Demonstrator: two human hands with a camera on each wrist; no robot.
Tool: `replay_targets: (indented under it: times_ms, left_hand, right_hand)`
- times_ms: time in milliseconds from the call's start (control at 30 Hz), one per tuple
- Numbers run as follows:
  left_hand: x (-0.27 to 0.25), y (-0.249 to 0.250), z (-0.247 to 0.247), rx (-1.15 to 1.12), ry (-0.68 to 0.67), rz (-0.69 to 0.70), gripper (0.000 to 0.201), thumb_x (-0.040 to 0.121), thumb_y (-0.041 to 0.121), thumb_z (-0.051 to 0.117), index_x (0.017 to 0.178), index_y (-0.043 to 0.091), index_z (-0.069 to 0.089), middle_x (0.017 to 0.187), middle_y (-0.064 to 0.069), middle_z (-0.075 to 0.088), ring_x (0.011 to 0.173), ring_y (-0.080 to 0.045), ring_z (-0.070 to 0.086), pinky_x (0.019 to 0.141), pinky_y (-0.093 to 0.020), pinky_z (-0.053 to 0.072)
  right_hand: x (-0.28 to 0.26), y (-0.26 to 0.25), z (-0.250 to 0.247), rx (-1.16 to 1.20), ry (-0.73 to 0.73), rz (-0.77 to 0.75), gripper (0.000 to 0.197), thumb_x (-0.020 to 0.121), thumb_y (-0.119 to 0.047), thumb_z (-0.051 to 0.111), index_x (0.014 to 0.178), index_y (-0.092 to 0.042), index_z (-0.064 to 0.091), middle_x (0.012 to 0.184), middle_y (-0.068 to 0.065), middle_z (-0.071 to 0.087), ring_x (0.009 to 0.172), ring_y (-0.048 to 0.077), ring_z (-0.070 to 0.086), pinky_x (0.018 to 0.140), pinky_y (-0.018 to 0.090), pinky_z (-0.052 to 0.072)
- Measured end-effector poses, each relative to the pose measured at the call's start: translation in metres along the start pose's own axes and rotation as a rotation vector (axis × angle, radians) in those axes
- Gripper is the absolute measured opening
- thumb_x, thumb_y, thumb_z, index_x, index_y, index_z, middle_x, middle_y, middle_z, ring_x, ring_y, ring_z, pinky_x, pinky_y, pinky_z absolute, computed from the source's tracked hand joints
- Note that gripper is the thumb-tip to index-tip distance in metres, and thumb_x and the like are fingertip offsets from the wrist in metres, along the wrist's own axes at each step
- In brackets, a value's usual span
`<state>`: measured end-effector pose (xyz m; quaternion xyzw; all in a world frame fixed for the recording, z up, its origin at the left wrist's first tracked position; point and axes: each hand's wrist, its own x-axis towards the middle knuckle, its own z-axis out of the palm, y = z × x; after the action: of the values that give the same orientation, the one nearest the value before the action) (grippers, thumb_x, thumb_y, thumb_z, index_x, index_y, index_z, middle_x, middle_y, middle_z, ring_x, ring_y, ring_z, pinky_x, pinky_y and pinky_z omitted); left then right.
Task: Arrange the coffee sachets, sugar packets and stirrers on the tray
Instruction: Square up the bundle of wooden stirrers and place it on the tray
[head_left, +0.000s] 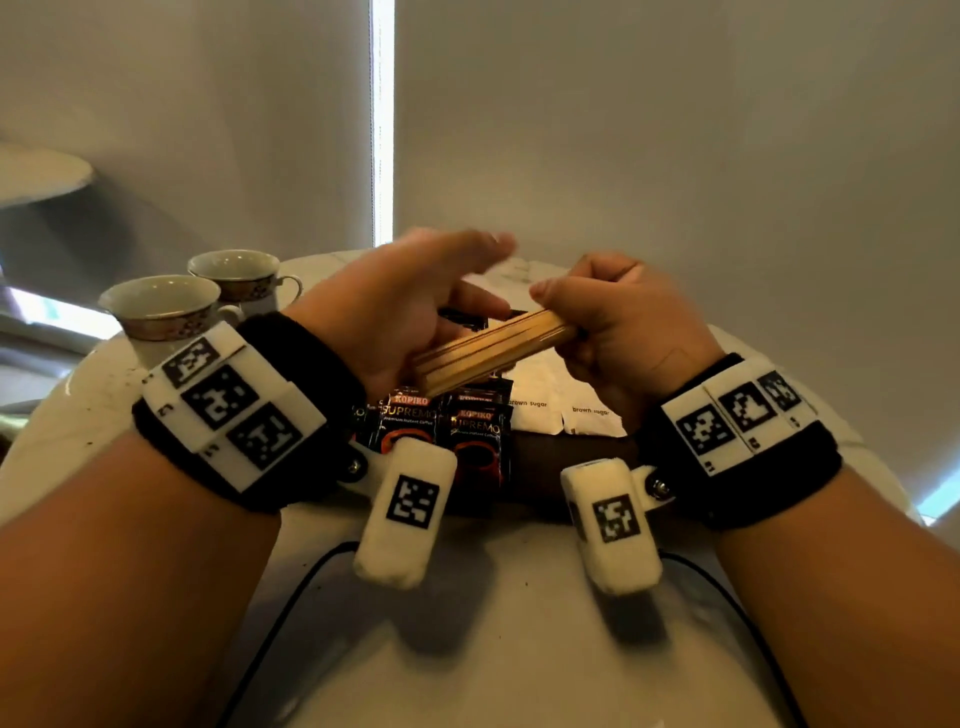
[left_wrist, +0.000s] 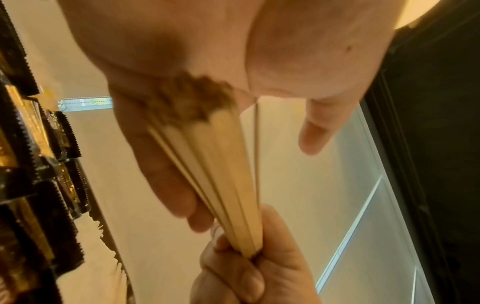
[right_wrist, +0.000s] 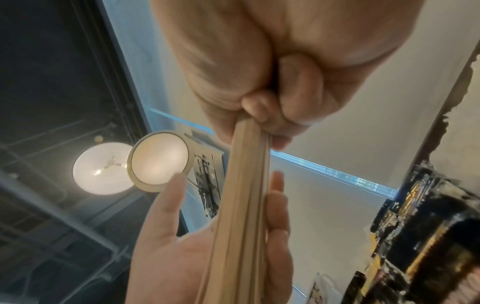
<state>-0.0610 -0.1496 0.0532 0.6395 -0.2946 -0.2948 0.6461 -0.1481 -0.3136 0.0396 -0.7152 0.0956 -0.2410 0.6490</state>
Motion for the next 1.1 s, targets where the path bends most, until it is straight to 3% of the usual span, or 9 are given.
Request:
replay_targets:
  times_ms: [67,200,300,467,667,833,900,967,1100]
  left_hand:
    - [-0.001,0.001,-0.005,-0.166,0.080,0.069,0.063,0.071,0.056,0.062,0.117,0.014,0.052,0.109,-0.015,0.066,0.084,-0.029,0.070,0.061,-0.037,0.055]
    - [0.002,0.000,-0.008,-0.265,0.234,0.204,0.074,0.069,0.064,0.047,0.126,0.018,0.057,0.133,-0.011,0.060,0.127,-0.033,0.054,0.087,-0.044,0.048]
    - [0.005,-0.006,0.009,-0.298,0.273,0.262,0.085,0.071,0.067,0.045,0.141,0.020,0.050,0.140,-0.008,0.057,0.129,-0.024,0.052,0.100,-0.043,0.044]
    - [0.010,-0.011,0.014,-0.353,0.337,0.275,0.064,0.096,0.066,0.038,0.133,0.017,0.055,0.143,-0.011,0.058,0.132,-0.027,0.053,0.115,-0.053,0.036]
    - [0.011,-0.012,0.016,-0.328,0.318,0.290,0.052,0.102,0.055,0.035,0.126,0.016,0.059,0.132,-0.009,0.066,0.121,-0.021,0.063,0.113,-0.048,0.042]
    - [0.010,-0.016,0.011,-0.037,0.215,0.232,0.056,0.084,0.063,0.048,0.114,0.021,0.067,0.112,-0.004,0.076,0.109,-0.025,0.069,0.104,-0.054,0.047]
    - [0.006,-0.014,0.006,0.170,0.130,0.230,0.047,0.094,0.059,0.052,0.110,0.018,0.069,0.105,-0.004,0.075,0.094,-0.021,0.072,0.087,-0.045,0.058]
    - [0.002,-0.011,0.003,0.392,0.064,0.209,0.036,0.097,0.051,0.055,0.106,0.019,0.069,0.088,-0.001,0.075,0.066,-0.016,0.066,0.062,-0.032,0.056]
    - [0.000,-0.010,0.008,0.568,0.030,0.195,0.053,0.075,0.069,0.052,0.102,0.027,0.069,0.083,-0.005,0.073,0.058,-0.015,0.054,0.055,-0.032,0.048]
  right_hand:
    - [0.003,-0.001,-0.005,0.053,0.047,0.015,0.031,0.089,-0.008,0.069,0.067,-0.014,0.047,0.056,0.006,0.048,0.040,0.016,0.035,0.039,0.021,0.026]
    - [0.006,-0.004,-0.013,0.125,0.134,0.013,0.030,0.091,-0.013,0.068,0.071,-0.016,0.045,0.064,0.011,0.054,0.041,0.016,0.038,0.035,0.020,0.028]
    - [0.002,-0.002,-0.003,0.109,0.120,-0.009,0.029,0.092,-0.017,0.068,0.072,-0.017,0.047,0.072,0.013,0.057,0.045,0.016,0.042,0.038,0.022,0.032]
    - [-0.005,-0.006,0.009,-0.016,0.079,-0.086,0.030,0.094,-0.024,0.067,0.071,-0.016,0.050,0.068,0.011,0.057,0.045,0.016,0.047,0.040,0.024,0.036]
    - [-0.005,-0.004,0.010,0.016,0.084,-0.148,0.033,0.092,-0.018,0.070,0.068,-0.015,0.047,0.061,0.010,0.058,0.044,0.020,0.051,0.039,0.025,0.038]
    - [-0.002,-0.006,0.000,-0.019,0.104,-0.145,0.030,0.090,-0.017,0.071,0.069,-0.014,0.050,0.061,0.012,0.057,0.043,0.021,0.048,0.039,0.025,0.038]
    - [0.000,-0.006,-0.006,-0.006,0.094,-0.100,0.030,0.090,-0.015,0.071,0.069,-0.014,0.050,0.059,0.010,0.056,0.043,0.020,0.047,0.038,0.025,0.035]
    - [0.002,-0.006,-0.010,-0.008,0.101,-0.064,0.030,0.090,-0.015,0.071,0.069,-0.014,0.050,0.057,0.008,0.054,0.042,0.019,0.045,0.037,0.024,0.035]
    - [0.005,-0.006,-0.015,-0.021,0.125,-0.043,0.029,0.090,-0.015,0.071,0.070,-0.013,0.050,0.055,0.007,0.053,0.042,0.018,0.045,0.037,0.024,0.035]
